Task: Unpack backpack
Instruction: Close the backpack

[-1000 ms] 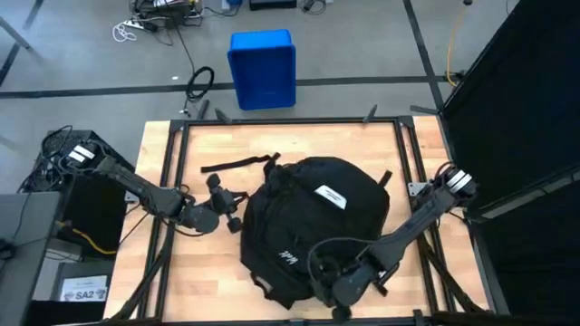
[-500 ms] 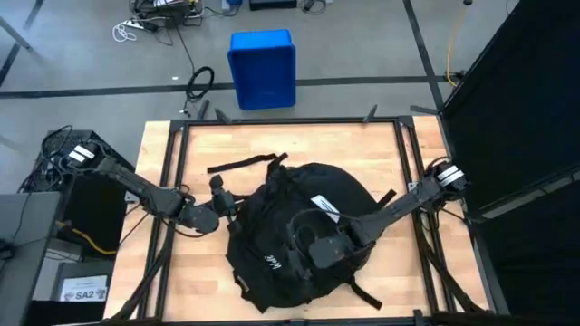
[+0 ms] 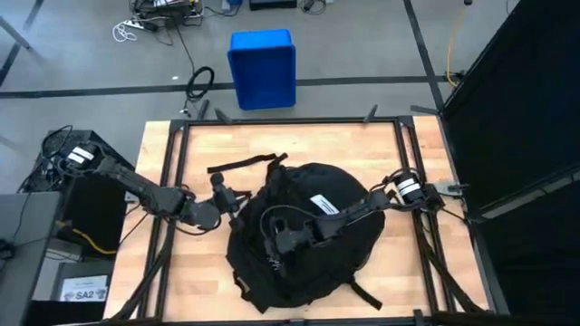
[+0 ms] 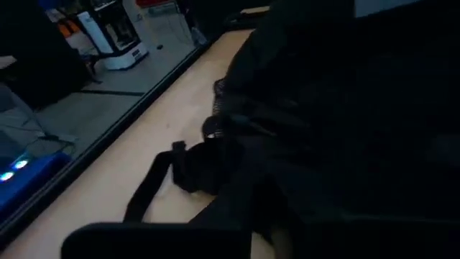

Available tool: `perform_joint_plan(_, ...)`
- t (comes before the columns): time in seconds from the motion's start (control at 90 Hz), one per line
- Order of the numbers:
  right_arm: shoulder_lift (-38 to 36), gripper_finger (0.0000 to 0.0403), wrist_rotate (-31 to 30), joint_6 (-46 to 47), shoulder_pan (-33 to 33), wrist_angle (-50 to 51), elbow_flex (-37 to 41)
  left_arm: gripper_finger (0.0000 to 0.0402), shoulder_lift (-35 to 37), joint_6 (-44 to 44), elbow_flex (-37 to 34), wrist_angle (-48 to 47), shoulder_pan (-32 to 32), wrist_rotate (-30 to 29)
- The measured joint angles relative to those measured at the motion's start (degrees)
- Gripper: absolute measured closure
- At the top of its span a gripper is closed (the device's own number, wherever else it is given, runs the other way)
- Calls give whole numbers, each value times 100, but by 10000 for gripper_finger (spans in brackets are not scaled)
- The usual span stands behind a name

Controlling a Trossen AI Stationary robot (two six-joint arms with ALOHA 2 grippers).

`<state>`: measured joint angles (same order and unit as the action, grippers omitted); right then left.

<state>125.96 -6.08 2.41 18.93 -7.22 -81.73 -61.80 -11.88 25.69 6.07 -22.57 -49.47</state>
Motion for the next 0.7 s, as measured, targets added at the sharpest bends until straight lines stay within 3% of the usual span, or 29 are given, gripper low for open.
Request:
perform_joint_plan(0.289, 162, 402, 449, 319, 378, 130, -17, 401, -13, 516, -2, 176, 949, 255)
perform_joint_plan(0.411, 189, 402, 997, 336, 506, 230, -11, 400, 11, 870, 19, 549, 1415, -181)
perform_joint_plan(0.533, 214, 403, 1127, 333, 533, 319, -16, 401, -9, 1064, 9, 615, 1878, 23)
perform_joint_plan(0.7, 181, 403, 741, 299, 509, 415, -7, 401, -1, 1057, 6, 705, 2073, 745)
